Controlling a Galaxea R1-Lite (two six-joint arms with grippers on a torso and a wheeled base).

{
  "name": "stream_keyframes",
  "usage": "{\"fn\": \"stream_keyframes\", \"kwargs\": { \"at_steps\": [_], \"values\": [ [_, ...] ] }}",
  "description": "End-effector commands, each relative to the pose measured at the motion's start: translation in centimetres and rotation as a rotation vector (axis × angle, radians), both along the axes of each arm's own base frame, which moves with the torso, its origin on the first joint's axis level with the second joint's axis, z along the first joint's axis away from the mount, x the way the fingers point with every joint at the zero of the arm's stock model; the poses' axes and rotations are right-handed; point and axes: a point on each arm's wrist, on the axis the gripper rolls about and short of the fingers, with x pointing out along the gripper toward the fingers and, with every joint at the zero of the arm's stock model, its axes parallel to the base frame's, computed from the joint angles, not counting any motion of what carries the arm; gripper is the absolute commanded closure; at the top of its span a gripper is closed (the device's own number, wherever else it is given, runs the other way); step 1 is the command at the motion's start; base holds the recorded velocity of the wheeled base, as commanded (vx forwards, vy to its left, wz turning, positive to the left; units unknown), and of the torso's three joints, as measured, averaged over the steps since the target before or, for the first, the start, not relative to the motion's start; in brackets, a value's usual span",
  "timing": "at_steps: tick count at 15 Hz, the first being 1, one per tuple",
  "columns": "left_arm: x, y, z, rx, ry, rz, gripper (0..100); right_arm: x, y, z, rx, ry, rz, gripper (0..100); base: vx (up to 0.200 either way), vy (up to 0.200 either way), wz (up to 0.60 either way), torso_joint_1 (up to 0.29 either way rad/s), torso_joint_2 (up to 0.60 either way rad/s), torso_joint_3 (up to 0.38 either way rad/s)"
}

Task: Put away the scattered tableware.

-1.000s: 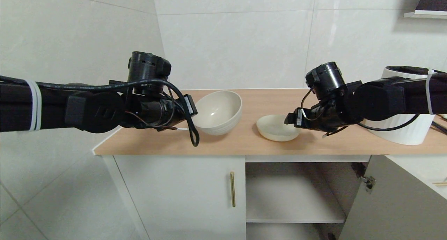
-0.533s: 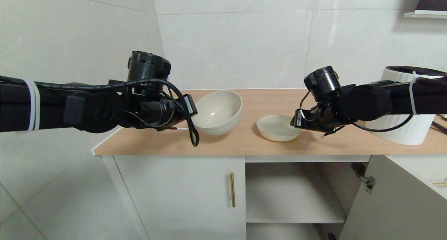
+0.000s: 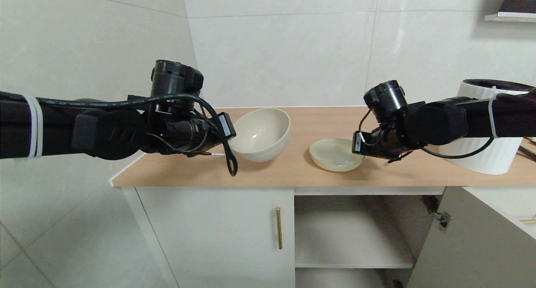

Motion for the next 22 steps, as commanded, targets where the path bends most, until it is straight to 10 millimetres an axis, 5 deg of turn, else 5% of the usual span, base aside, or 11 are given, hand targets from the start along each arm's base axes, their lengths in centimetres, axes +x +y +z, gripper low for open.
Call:
{"fn": "stream_keyframes", "kwargs": {
  "at_steps": [1,5,9,11,22],
  "values": [
    [-0.9,0.2,0.4,-0.001,-0.006,-0.007,100,-1.2,-0.5,1.7,0.016,-0.020,0.008,100,0.000,0.000,0.00,0.000,0.00,0.000],
    [-4.6,1.3,0.9,0.020,-0.007,-0.067,100,-8.1,-3.0,6.0,0.174,0.009,0.150,100,0.000,0.000,0.00,0.000,0.00,0.000],
    [-9.6,2.8,1.4,-0.033,0.002,-0.242,100,-12.6,-5.0,5.2,0.173,0.057,0.173,100,0.000,0.000,0.00,0.000,0.00,0.000],
    [-10.3,3.1,0.7,-0.020,0.015,-0.267,100,-14.8,-5.8,4.9,0.212,0.086,0.239,100,0.000,0.000,0.00,0.000,0.00,0.000],
    [-11.7,3.5,-1.7,-0.022,0.035,-0.300,100,-16.0,-6.5,2.5,0.182,0.172,0.256,100,0.000,0.000,0.00,0.000,0.00,0.000]
  ]
}}
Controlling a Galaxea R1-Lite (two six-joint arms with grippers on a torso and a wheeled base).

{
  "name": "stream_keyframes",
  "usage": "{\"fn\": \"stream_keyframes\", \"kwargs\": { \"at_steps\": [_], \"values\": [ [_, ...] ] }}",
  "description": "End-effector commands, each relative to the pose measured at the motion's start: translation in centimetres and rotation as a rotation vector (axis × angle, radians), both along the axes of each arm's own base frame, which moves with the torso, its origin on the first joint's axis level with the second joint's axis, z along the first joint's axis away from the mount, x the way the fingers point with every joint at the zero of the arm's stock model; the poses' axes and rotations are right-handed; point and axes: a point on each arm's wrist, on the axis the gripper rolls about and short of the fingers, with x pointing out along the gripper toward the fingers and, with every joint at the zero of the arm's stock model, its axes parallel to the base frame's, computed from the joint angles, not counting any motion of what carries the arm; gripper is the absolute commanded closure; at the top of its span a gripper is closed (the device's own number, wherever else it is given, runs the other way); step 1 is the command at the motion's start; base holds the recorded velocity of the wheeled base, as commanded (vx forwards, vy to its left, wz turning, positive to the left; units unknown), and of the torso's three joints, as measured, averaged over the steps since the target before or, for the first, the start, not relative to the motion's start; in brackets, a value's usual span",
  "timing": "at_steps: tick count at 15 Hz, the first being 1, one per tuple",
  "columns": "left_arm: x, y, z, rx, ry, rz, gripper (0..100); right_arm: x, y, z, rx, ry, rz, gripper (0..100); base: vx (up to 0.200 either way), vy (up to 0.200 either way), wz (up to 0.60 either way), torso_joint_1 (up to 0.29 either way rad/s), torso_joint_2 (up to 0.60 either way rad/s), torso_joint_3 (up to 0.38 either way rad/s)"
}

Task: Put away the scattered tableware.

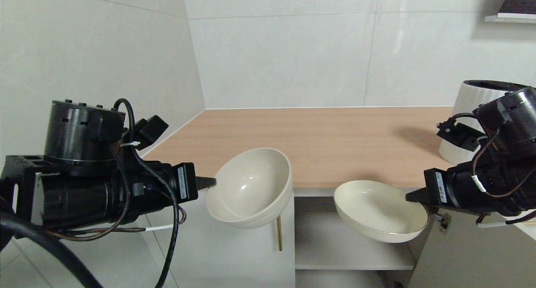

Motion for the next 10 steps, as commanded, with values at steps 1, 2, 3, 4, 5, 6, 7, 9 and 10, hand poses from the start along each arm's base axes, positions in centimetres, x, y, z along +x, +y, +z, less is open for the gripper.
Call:
{"fn": "stream_keyframes", "kwargs": {
  "at_steps": [1,2,3,4,5,6,7,9,10],
  "values": [
    [0.12,-0.04,-0.19,0.003,0.007,0.001,100,0.04,0.00,-0.12,-0.004,0.003,0.001,100,-0.200,0.000,0.00,-0.002,0.00,-0.002],
    [0.10,-0.04,-0.11,0.000,0.005,0.002,100,0.07,0.01,-0.30,-0.006,0.009,0.001,100,-0.200,0.000,0.00,0.002,0.01,-0.002],
    [0.11,-0.04,-0.10,0.000,0.003,0.002,100,0.02,-0.02,-0.56,-0.014,0.014,-0.001,100,-0.200,0.000,0.00,0.007,0.00,0.002],
    [0.11,-0.04,-0.10,0.001,0.003,0.001,100,0.08,-0.01,-0.53,-0.014,0.004,-0.005,100,0.000,0.000,0.00,0.000,0.00,0.000],
    [0.14,-0.05,-0.14,0.001,0.004,0.001,100,0.17,0.02,-0.60,-0.015,0.002,-0.007,100,0.000,0.000,0.00,0.000,0.00,0.000],
    [0.17,-0.07,-0.17,0.002,0.006,0.001,100,0.24,0.05,-0.67,-0.018,0.003,-0.010,100,0.000,0.000,0.00,0.000,0.00,0.000],
    [0.17,-0.07,-0.17,0.002,0.006,0.001,100,0.35,0.10,-0.76,-0.018,0.005,-0.011,100,0.000,0.000,0.00,0.000,0.00,0.000],
    [0.14,-0.05,-0.14,0.001,0.004,0.001,100,0.49,0.16,-0.94,-0.022,0.012,-0.009,100,0.000,0.000,0.00,0.000,0.00,0.000],
    [0.14,-0.05,-0.14,0.001,0.004,0.001,100,0.52,0.18,-0.98,-0.023,0.013,-0.009,100,0.000,0.000,0.00,0.000,0.00,0.000]
  ]
}}
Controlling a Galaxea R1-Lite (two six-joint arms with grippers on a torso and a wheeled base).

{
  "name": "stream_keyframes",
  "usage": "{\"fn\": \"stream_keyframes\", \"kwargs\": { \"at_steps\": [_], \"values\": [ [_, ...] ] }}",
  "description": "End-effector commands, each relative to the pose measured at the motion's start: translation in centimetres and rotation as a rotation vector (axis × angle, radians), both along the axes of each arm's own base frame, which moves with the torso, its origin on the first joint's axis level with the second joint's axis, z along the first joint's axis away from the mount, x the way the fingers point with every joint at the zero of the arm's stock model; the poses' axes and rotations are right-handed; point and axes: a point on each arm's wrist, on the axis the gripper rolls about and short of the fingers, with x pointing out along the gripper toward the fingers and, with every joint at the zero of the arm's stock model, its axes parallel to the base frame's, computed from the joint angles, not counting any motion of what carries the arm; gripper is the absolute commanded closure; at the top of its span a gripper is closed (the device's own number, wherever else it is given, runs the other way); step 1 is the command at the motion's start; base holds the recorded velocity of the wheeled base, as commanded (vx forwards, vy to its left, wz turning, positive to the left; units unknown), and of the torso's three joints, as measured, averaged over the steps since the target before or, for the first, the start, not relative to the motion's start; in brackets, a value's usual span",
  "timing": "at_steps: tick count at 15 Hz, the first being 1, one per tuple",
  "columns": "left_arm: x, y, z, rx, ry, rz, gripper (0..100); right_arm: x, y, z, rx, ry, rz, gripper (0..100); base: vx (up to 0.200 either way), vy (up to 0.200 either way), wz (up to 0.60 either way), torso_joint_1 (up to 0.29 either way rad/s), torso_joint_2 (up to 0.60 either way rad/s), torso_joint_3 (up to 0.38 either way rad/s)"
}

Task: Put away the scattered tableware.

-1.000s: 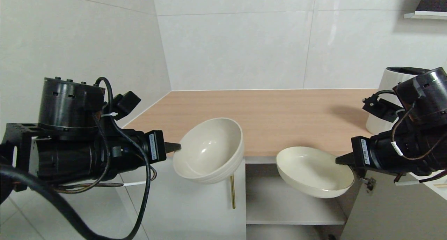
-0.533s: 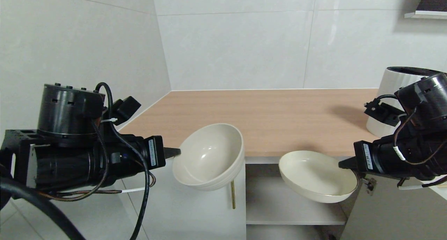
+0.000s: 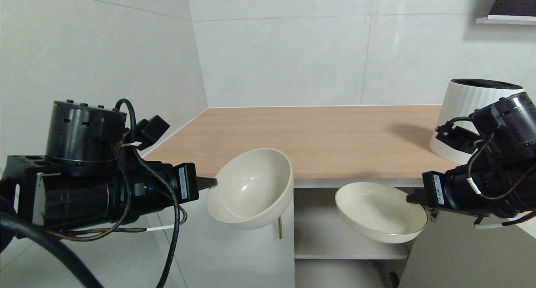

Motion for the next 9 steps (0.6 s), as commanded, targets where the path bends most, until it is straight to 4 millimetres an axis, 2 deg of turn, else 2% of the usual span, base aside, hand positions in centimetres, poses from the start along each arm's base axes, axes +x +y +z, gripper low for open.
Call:
{"fn": "stream_keyframes", "kwargs": {
  "at_steps": [1,5,9],
  "values": [
    [0.06,-0.03,-0.07,0.001,0.003,0.000,100,0.17,0.09,-0.21,-0.003,0.008,0.001,100,0.000,0.000,0.00,0.000,0.00,0.000],
    [0.17,-0.08,-0.22,0.003,0.009,0.000,100,0.10,0.05,-0.56,-0.019,0.015,0.013,100,0.000,0.000,0.00,-0.020,0.05,0.030],
    [0.26,-0.12,-0.34,0.005,0.013,0.000,100,0.26,0.12,-0.83,-0.031,0.021,0.018,100,0.000,0.000,0.00,-0.141,0.40,0.238]
  ]
}}
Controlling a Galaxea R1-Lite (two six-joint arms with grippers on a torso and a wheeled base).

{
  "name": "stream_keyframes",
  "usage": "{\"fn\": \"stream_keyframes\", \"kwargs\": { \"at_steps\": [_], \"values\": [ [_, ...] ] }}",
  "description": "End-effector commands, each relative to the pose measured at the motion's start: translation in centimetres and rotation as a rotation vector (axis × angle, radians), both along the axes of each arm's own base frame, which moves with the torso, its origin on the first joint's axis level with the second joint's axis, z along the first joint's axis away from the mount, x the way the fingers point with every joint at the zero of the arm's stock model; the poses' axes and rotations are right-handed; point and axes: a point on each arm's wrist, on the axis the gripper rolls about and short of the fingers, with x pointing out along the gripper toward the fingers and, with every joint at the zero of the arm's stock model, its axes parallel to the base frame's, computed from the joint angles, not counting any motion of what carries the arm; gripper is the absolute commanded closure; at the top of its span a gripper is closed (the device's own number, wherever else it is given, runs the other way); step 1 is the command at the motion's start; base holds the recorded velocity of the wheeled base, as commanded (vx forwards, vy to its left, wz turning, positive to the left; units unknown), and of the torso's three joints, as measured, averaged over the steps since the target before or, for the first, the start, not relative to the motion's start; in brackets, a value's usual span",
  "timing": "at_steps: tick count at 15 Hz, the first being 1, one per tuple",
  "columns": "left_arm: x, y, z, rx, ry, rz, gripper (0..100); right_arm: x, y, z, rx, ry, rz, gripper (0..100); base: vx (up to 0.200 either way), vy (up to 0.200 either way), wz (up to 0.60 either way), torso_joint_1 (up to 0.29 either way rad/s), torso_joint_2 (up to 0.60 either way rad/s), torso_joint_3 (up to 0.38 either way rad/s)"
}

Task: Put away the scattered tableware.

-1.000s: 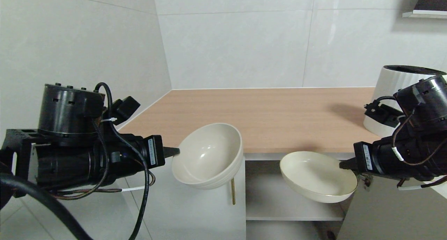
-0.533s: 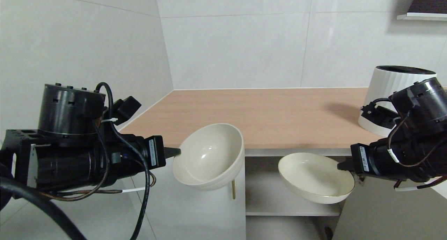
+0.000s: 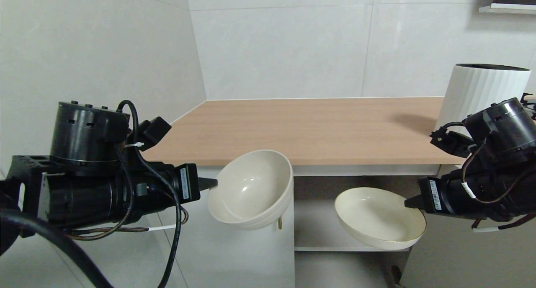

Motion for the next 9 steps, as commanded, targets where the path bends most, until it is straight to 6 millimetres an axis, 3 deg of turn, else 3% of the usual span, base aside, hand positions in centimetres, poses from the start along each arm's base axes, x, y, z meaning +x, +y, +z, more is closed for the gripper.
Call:
{"fn": "stream_keyframes", "kwargs": {
  "at_steps": [1,7,9],
  "values": [
    [0.09,-0.06,-0.12,0.001,0.005,0.000,100,0.16,0.08,-0.23,-0.003,0.009,0.000,100,0.000,0.000,0.00,-0.159,0.47,0.286],
    [0.15,-0.08,-0.20,0.003,0.007,0.000,100,0.32,0.15,-0.61,-0.011,0.023,-0.001,100,0.000,0.000,0.00,-0.138,0.45,0.309],
    [0.15,-0.08,-0.20,0.003,0.007,0.000,100,0.25,0.12,-0.69,-0.013,0.025,0.001,100,0.000,0.000,0.00,-0.049,0.20,0.139]
  ]
}}
